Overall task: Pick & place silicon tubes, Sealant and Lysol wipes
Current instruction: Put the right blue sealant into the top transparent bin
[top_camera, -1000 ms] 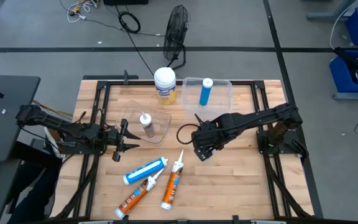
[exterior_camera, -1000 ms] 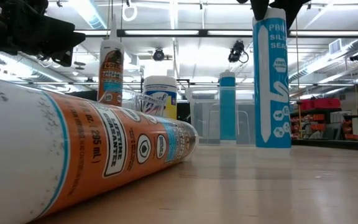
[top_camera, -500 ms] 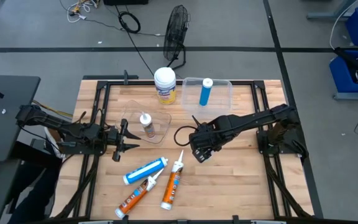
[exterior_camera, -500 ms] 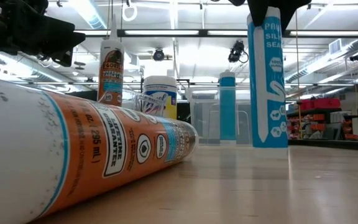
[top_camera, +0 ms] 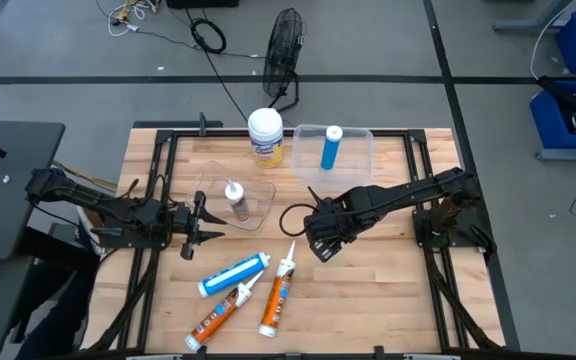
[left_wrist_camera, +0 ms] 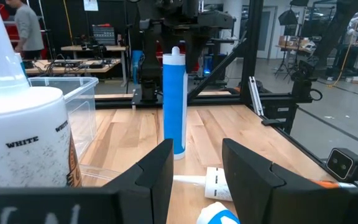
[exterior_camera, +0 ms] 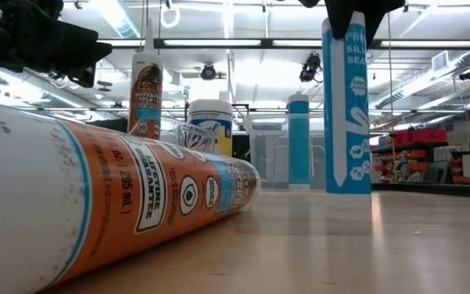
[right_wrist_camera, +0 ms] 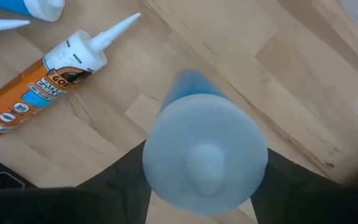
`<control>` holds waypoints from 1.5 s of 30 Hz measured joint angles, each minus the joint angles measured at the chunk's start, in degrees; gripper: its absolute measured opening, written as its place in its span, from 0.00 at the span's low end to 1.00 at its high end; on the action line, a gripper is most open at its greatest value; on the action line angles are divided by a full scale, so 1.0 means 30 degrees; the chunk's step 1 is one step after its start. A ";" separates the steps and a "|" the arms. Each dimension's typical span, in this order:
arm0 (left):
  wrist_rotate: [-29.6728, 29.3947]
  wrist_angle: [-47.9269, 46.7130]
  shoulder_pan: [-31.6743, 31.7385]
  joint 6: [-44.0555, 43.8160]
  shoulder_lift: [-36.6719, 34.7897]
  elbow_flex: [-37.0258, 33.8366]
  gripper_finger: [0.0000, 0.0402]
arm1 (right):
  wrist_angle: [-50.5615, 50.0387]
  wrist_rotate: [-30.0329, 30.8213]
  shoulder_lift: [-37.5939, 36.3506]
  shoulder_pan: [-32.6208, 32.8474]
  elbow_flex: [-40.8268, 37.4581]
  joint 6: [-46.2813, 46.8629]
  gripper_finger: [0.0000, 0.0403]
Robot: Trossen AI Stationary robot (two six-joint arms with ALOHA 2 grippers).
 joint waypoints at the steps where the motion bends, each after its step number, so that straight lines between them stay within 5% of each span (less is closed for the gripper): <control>1: 0.0004 -0.0002 0.0002 -0.0002 0.0000 0.0002 0.35 | -0.0080 0.0040 -0.0007 -0.0008 0.0000 -0.0146 0.52; 10: 0.0003 0.0000 0.0000 0.0000 0.0000 0.0000 0.35 | -0.0657 0.0084 -0.0255 -0.0643 0.0186 -0.1065 0.52; 20: 0.0007 0.0004 0.0007 0.0000 0.0000 0.0000 0.35 | -0.1634 0.0647 -0.0601 -0.1940 0.4578 -0.2001 0.52; 34: 0.0000 0.0000 0.0004 0.0000 0.0000 0.0007 0.35 | -0.1679 0.5933 -0.2229 -0.4904 0.7577 -0.3115 0.52; 45: 0.0000 0.0000 0.0007 0.0000 0.0000 0.0007 0.35 | -0.1637 0.4924 -0.2193 -0.8554 0.7570 -0.5465 0.52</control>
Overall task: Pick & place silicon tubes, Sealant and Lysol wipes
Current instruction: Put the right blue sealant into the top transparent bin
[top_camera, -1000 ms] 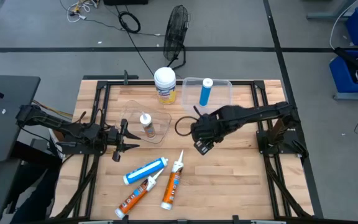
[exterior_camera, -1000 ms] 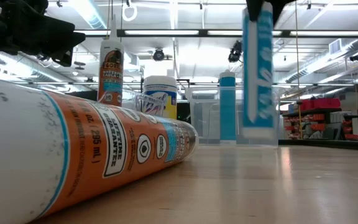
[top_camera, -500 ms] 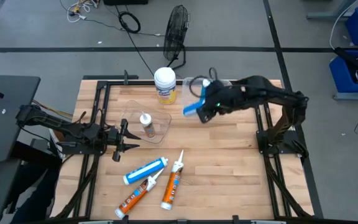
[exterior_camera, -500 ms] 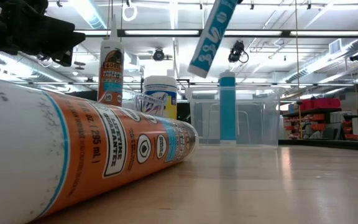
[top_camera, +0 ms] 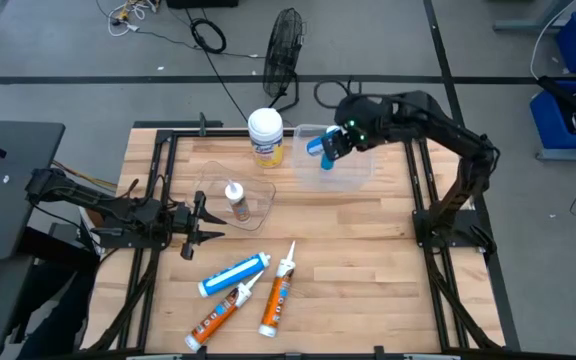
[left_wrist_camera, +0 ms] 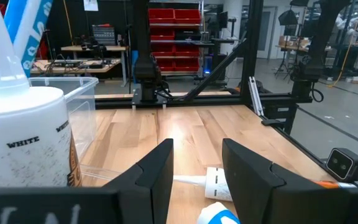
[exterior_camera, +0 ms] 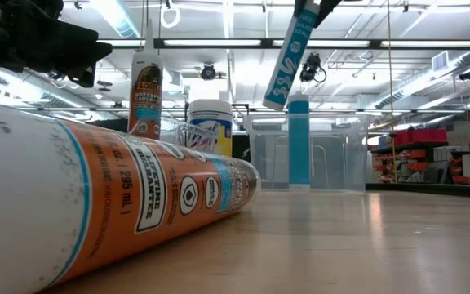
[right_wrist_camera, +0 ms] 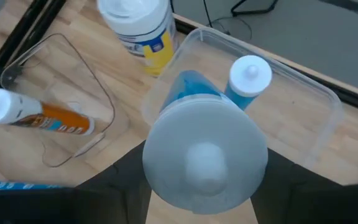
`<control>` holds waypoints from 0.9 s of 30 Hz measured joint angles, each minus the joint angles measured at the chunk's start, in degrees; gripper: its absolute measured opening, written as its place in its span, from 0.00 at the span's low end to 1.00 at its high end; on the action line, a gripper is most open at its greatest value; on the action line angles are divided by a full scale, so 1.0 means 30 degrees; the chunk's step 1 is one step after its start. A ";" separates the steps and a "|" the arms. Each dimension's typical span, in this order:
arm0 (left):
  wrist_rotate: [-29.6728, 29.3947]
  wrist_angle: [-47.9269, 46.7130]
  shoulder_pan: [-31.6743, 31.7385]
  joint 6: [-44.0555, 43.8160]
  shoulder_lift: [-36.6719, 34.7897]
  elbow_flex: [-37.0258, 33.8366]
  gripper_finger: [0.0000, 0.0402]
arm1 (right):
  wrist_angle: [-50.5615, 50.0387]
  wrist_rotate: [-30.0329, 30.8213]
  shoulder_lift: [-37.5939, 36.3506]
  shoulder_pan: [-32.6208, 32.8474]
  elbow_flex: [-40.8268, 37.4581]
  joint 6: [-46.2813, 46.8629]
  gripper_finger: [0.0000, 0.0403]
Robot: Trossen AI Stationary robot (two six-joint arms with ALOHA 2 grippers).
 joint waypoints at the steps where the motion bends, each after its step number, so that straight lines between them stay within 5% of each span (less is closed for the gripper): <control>1: 0.0000 0.0000 -0.0003 0.0000 0.0000 0.0000 0.35 | -0.0013 -0.0293 0.0000 -0.0271 0.0000 -0.0151 0.52; 11: 0.0000 0.0000 0.0000 0.0000 0.0000 -0.0003 0.35 | 0.0020 -0.2202 0.0197 -0.1894 -0.2295 -0.1001 0.52; 27: 0.0000 0.0000 -0.0007 0.0000 0.0000 0.0000 0.35 | 0.0044 -0.2575 0.0197 -0.3700 -0.7199 -0.1170 0.52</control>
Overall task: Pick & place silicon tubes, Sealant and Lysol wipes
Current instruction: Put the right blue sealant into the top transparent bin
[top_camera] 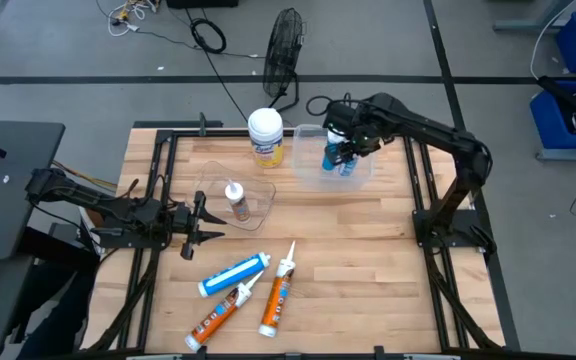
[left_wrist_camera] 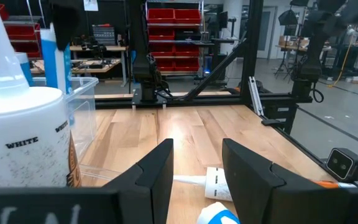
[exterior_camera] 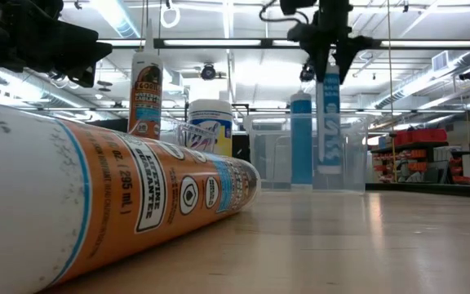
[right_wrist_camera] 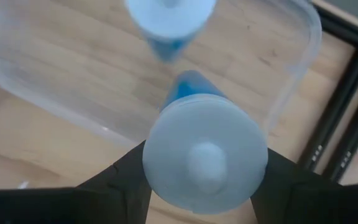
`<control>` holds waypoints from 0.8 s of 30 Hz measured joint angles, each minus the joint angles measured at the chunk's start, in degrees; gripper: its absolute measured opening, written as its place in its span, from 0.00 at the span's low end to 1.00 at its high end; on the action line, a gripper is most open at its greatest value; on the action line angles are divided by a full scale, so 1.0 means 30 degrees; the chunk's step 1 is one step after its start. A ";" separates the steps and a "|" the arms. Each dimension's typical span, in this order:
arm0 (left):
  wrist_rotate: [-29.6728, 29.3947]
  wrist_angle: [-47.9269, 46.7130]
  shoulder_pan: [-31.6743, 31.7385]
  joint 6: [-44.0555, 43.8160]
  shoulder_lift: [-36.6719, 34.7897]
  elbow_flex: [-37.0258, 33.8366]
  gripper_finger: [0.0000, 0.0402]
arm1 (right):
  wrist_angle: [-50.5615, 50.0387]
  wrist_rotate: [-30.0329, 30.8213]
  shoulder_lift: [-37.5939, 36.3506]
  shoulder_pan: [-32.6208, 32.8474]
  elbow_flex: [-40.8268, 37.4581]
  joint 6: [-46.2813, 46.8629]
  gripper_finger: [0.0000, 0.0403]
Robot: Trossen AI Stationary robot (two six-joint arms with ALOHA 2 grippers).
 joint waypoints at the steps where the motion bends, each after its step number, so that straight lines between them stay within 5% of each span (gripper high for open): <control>1: 0.0000 0.0000 0.0004 0.0000 0.0000 0.0000 0.35 | 0.0001 -0.0013 0.0000 -0.0079 -0.0357 -0.0001 0.52; 24: 0.0000 0.0000 0.0000 0.0000 0.0000 0.0000 0.35 | 0.1882 -0.0463 -0.0007 -0.1158 -0.2090 -0.0823 0.52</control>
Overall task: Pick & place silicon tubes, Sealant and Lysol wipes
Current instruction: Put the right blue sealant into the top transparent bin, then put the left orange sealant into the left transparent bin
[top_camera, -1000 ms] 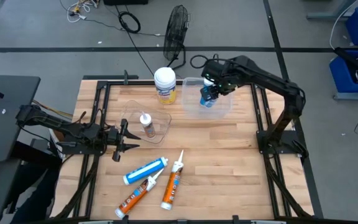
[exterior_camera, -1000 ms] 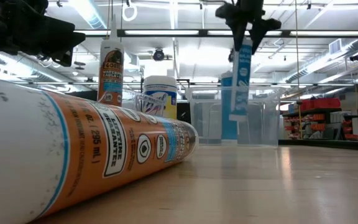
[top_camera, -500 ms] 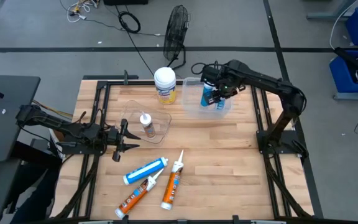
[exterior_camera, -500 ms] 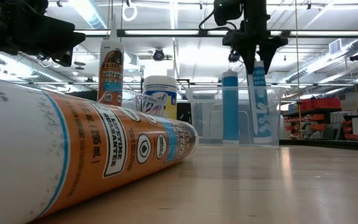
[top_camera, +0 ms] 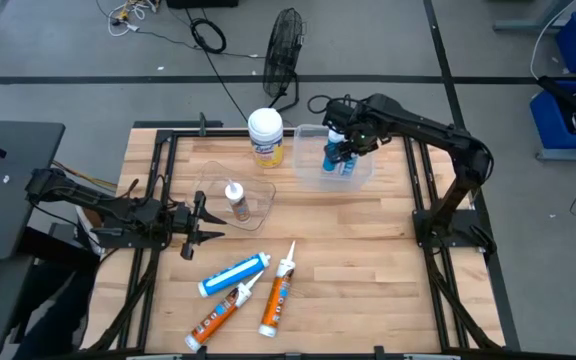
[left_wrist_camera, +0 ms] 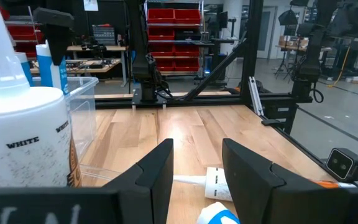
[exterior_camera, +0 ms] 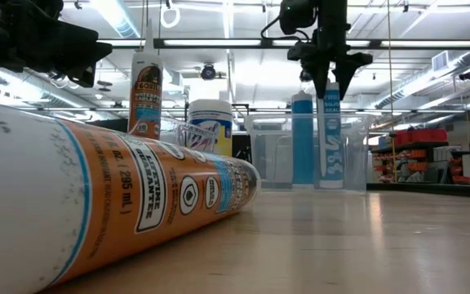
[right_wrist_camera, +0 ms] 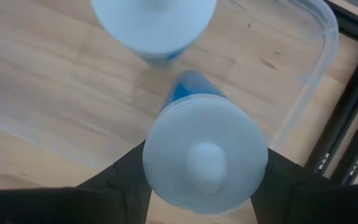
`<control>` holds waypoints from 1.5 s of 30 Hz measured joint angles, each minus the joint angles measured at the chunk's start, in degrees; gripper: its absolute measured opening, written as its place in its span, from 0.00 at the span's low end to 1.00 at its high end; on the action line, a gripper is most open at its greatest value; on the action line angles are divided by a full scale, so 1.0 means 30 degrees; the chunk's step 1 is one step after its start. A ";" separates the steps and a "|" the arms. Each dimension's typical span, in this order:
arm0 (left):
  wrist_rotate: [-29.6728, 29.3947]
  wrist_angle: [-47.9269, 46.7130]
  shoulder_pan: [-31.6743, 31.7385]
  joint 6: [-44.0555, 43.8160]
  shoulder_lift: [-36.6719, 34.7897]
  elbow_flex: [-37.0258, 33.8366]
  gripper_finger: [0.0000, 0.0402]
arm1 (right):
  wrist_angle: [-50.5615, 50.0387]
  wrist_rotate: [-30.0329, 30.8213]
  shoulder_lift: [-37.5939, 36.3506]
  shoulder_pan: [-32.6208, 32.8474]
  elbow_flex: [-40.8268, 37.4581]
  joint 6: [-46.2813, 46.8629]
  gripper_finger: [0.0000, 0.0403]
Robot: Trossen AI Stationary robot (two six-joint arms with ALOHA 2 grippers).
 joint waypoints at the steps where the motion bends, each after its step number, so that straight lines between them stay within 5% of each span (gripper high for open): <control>1: 0.0000 0.0000 0.0006 -0.0006 0.0000 0.0000 0.35 | 0.0019 -0.0012 0.0000 0.0000 0.0000 0.0016 0.52; 16: 0.0007 0.0000 0.0000 0.0000 0.0000 0.0000 0.35 | 0.1131 -0.0382 -0.0182 -0.0073 -0.1260 -0.0224 0.54; 31: 0.0006 0.0000 0.0000 0.0000 0.0006 -0.0006 0.35 | 0.0999 -0.0895 -0.0216 -0.0092 -0.1305 -0.0896 0.83; 45: 0.0000 0.0000 0.0000 0.0000 0.0007 0.0000 0.35 | -0.1516 -0.0799 -0.0321 -0.0143 0.3238 -0.0658 0.83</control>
